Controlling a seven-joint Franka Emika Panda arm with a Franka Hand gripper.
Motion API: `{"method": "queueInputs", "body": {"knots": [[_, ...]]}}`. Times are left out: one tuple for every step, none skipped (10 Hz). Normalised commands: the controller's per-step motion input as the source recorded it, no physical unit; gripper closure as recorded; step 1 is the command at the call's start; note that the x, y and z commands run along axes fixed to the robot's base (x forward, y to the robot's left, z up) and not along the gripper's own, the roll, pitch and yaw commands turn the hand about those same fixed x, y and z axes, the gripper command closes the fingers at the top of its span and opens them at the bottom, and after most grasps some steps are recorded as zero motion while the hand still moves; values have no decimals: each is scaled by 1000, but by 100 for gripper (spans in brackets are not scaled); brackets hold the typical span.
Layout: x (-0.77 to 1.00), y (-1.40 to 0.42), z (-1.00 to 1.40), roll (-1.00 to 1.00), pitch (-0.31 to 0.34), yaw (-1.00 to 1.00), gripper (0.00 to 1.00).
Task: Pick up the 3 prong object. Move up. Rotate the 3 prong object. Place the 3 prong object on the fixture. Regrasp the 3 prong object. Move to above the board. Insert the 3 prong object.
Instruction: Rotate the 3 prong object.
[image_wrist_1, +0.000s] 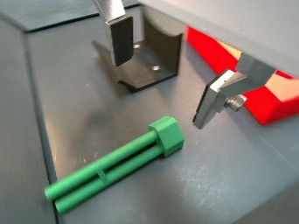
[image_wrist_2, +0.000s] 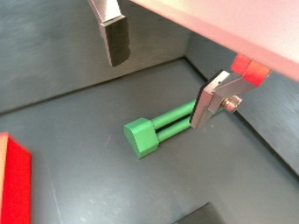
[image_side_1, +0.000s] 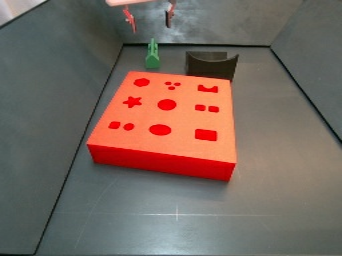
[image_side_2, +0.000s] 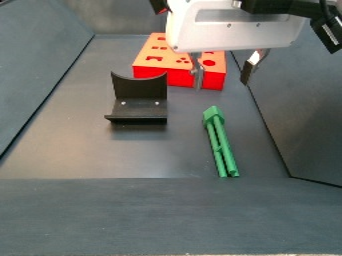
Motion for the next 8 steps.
{"method": "queueInputs", "body": {"knots": [[32,9,-68,1,-2,1000,0],[28,8,-56,1,-2,1000,0],[30,7,-52,1,-3,1000,0],[32,8,-48,1,-3,1000,0],[33,8,-47,1,-3,1000,0],[34,8,-45,1,-3,1000,0],[34,8,-44,1,-3,1000,0],[34,8,-43,2,-4,1000,0]]}}
